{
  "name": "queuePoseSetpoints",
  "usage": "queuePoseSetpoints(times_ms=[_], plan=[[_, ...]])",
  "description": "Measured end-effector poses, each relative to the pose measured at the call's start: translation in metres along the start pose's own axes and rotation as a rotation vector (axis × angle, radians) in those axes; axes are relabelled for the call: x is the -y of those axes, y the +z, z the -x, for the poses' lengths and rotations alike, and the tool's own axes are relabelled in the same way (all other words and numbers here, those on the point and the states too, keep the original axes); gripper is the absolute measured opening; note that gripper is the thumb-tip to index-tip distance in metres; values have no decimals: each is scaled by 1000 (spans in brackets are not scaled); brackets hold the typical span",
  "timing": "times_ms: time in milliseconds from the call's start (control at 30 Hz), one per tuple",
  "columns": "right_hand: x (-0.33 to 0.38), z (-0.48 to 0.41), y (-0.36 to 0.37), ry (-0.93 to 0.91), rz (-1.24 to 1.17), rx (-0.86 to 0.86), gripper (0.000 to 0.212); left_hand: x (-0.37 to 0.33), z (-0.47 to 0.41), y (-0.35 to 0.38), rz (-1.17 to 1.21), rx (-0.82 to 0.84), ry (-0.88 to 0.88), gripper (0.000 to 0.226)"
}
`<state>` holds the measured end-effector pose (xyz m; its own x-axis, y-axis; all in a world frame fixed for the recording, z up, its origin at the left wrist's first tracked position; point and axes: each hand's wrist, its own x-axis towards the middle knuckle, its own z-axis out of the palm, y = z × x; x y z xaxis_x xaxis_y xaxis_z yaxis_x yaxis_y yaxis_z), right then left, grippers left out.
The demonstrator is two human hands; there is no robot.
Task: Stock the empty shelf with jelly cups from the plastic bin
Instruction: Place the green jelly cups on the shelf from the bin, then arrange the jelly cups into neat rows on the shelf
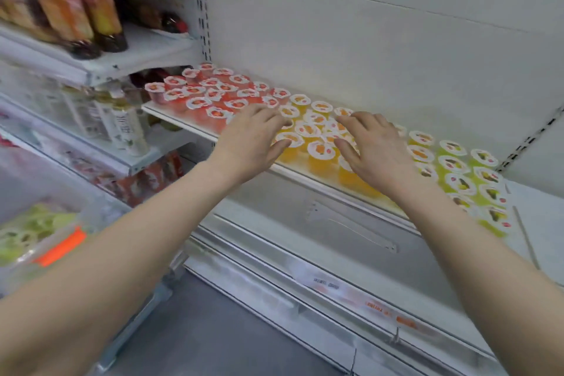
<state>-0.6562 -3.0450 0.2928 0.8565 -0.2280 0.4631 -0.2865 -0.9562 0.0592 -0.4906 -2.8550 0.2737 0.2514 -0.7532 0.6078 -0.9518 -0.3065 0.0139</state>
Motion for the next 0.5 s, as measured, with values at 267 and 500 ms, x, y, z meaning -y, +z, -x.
queuePoseSetpoints(times_ms=[267, 500], plan=[[146, -52, 51, -180, -80, 22, 49, 121, 105, -56, -102, 95, -187, 42], [278, -77, 101, -364, -238, 51, 48, 203, 221, -87, -102, 138, -471, 42]])
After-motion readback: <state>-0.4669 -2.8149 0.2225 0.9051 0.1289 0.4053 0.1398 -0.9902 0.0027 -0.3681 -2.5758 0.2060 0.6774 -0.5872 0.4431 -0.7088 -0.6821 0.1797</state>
